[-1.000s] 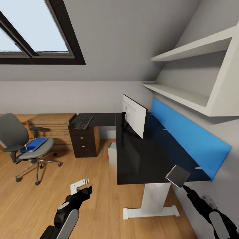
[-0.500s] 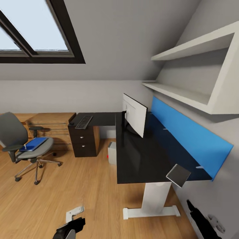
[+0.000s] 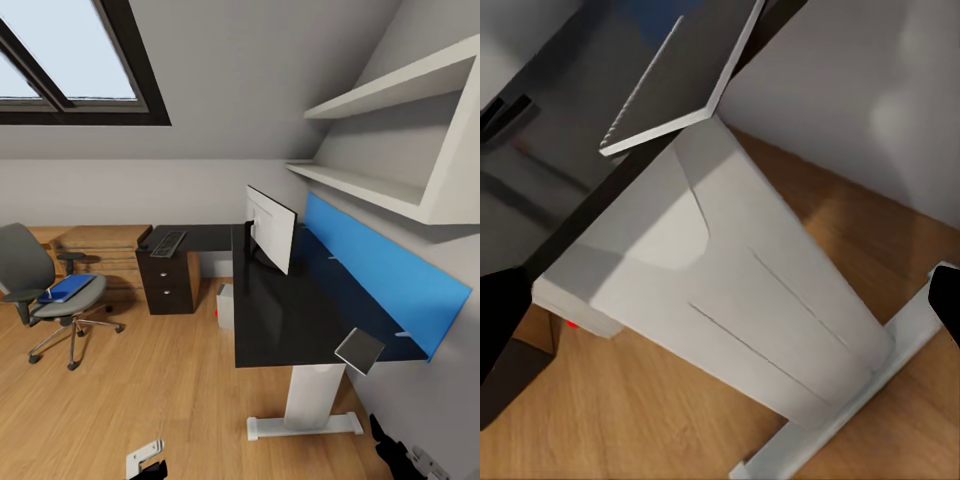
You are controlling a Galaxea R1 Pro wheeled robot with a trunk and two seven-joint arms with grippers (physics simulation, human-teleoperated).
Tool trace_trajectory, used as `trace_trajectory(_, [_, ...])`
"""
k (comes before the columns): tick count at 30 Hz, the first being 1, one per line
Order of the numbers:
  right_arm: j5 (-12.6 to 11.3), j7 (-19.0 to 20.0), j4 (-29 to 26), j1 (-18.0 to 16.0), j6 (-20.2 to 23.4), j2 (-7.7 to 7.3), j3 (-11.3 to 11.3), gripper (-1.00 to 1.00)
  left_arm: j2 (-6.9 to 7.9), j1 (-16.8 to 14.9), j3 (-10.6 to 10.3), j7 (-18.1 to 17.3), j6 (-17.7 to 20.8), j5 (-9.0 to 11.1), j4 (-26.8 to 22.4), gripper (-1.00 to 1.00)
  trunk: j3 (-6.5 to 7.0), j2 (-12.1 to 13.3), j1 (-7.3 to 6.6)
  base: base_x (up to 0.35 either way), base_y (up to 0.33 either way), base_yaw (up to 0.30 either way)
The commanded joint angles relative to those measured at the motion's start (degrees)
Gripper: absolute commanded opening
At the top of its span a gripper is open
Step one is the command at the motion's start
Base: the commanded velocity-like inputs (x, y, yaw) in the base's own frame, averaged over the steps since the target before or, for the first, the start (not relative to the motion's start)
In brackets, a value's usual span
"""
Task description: In the bedroom, organize the workspace by keeping the computer under the desk, ensuring the monitor is on the desk, placing the keyboard on the desk next to the monitor, placing the mouse on the desk next to the keyboard, moving the folder from the swivel chair onto the desk next to the mouse, stacking the notebook on top of the folder with the pen on top of the notebook, and positioning the swivel chair next to the desk.
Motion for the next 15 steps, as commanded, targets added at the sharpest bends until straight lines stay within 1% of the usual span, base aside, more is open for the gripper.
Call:
trace_trajectory(1, [-0.5, 0.6, 0.1, -0.1, 0.0, 0.0, -0.1, 1.0, 0.08, 0.0, -0.5, 0.5, 0.0, 0.3, 0.0, 1.0, -0.26, -0.5, 0.23, 0.0, 0.0, 0.0])
trace_trajectory(7, [-0.5, 0.8, 0.3, -0.1, -0.2, -0.05, -0.2, 1.0, 0.07, 0.0, -0.7, 0.4, -0.5, 0.2, 0.3, 1.0, -1.34, -2.9, 1.55, 0.0, 0.0, 0.0])
trace_trajectory(13, [-1.0, 1.1, 0.2, -0.1, 0.7, -0.33, -0.2, 1.0, 0.07, 0.0, -0.8, 0.4, -0.5, 0.1, 0.4, 1.0, -2.42, -5.3, 2.87, 0.0, 0.0, 0.0])
trace_trajectory(15, [-1.8, 2.5, 0.1, -0.1, 3.7, -0.75, -0.6, 1.0, 0.05, 0.0, -0.9, 0.4, -0.6, 0.1, 0.4, 1.0, -2.78, -6.1, 3.31, 0.0, 0.0, 0.0])
